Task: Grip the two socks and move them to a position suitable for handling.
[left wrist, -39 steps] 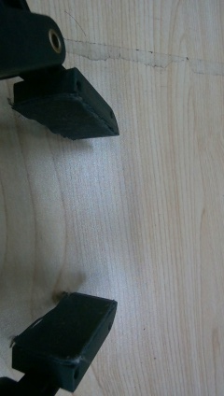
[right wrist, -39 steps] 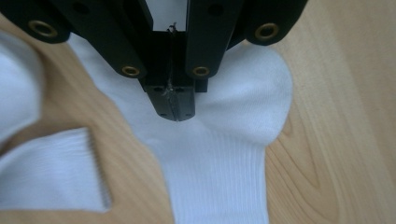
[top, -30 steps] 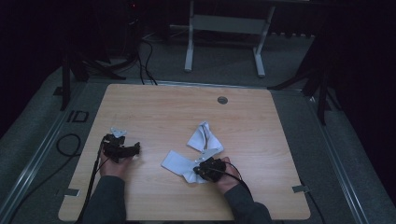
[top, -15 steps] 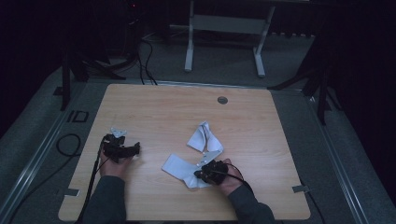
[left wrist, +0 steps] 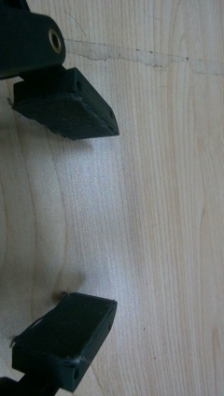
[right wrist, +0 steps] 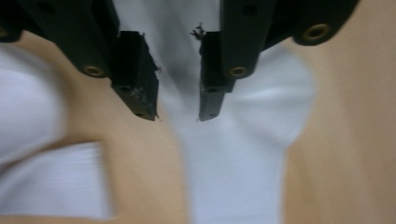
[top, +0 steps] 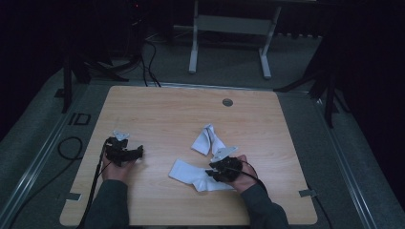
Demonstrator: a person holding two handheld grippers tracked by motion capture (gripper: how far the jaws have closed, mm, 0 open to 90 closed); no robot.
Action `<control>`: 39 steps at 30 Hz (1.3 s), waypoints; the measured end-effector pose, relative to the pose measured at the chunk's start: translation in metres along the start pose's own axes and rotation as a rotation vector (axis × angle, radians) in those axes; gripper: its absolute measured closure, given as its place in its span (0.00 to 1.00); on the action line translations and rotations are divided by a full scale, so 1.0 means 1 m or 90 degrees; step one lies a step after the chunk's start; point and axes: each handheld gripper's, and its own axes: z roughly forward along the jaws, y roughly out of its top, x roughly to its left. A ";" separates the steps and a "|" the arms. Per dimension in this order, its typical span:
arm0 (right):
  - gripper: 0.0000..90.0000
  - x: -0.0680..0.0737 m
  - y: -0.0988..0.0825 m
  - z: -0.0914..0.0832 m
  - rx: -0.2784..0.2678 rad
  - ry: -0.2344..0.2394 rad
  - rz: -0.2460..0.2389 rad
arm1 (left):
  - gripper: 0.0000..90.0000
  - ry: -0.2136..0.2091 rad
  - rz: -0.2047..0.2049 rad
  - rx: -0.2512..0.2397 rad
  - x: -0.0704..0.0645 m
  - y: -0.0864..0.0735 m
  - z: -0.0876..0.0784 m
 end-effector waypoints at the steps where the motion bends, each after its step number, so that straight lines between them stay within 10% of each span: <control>1: 0.72 -0.005 0.001 -0.003 -0.005 -0.014 0.012 | 0.17 0.000 0.000 0.000 0.000 0.000 0.000; 10: 0.65 -0.040 0.000 -0.008 -0.018 -0.081 0.075 | 0.17 0.000 0.000 0.000 0.000 0.000 0.000; 20: 0.64 -0.047 0.004 0.002 -0.009 -0.091 0.074 | 0.17 0.000 0.000 0.000 0.000 0.000 0.000; 26: 0.96 -0.052 0.001 0.009 0.028 -0.114 0.069 | 0.17 0.000 0.000 0.000 0.000 0.000 0.000; 39: 0.97 -0.061 -0.017 -0.015 0.047 -0.154 0.054 | 0.17 0.000 0.000 0.000 0.000 0.000 0.000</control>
